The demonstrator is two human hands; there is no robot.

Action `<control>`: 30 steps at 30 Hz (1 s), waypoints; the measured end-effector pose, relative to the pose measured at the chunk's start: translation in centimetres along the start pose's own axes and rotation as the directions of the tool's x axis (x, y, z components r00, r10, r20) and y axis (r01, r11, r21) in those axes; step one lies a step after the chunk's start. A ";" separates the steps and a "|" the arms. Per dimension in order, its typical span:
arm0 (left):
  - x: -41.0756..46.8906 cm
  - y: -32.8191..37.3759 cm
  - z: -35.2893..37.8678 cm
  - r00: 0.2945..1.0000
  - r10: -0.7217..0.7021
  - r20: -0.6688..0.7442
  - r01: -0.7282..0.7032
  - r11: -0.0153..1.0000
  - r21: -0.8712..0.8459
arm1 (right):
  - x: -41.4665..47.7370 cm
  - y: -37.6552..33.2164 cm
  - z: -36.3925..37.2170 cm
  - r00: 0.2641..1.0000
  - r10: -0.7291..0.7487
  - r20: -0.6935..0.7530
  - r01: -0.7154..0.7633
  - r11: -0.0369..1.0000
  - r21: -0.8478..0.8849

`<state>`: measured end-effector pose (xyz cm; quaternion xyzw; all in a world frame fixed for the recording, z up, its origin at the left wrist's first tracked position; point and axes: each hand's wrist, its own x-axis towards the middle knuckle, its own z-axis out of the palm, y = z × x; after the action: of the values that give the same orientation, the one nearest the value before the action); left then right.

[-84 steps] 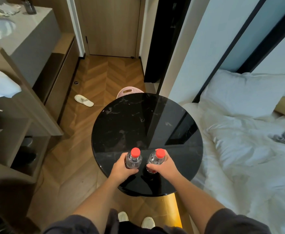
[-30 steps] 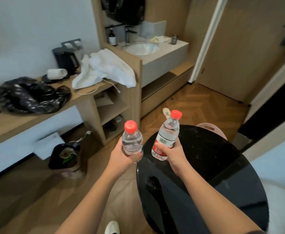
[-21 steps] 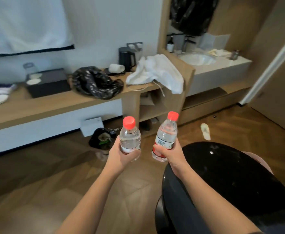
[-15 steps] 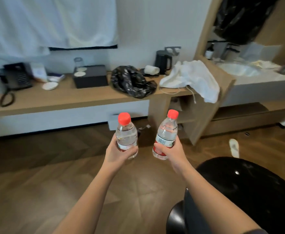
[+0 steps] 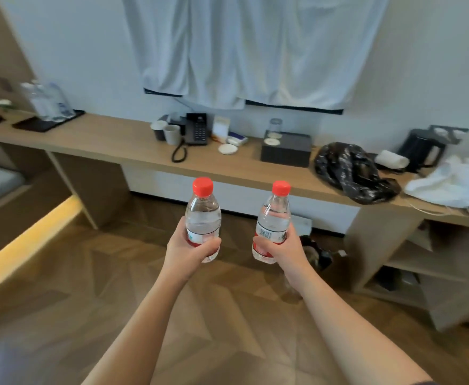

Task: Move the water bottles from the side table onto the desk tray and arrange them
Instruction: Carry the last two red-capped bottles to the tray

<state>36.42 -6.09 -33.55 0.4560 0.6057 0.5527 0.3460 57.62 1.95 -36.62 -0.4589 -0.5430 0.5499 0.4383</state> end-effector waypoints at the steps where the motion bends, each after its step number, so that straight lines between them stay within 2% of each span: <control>1: 0.1 0.2 -1.6 0.999 0.008 -0.039 -0.007 1.000 0.016 | 0.5 -0.4 1.6 0.999 -0.013 0.034 0.014 1.000 -0.008; 7: -0.1 2.8 -8.9 0.956 0.053 -0.289 -0.034 0.997 0.071 | 3.6 -4.2 9.9 0.963 -0.089 0.254 0.090 0.996 0.009; 14: 0.4 9.1 -15.3 0.851 0.173 -0.495 -0.116 0.983 0.144 | 6.6 -12.6 17.0 0.823 -0.315 0.472 0.294 0.948 0.120; 21: 1.3 16.3 -18.9 0.751 0.227 -0.620 -0.156 0.974 0.167 | 8.6 -20.8 22.1 0.685 -0.520 0.510 0.491 0.847 0.202; 27: 0.9 21.1 -20.9 0.696 0.280 -0.661 -0.217 0.960 0.177 | 9.5 -25.9 25.3 0.608 -0.536 0.586 0.466 0.838 0.282; 30: 0.6 22.1 -21.9 0.692 0.286 -0.663 -0.239 0.957 0.165 | 9.3 -27.4 26.6 0.593 -0.547 0.591 0.463 0.832 0.306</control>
<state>19.76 -13.85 -8.43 0.3149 0.6362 0.7043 0.0027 29.23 6.62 -9.79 -0.0354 -0.7344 0.5589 0.3834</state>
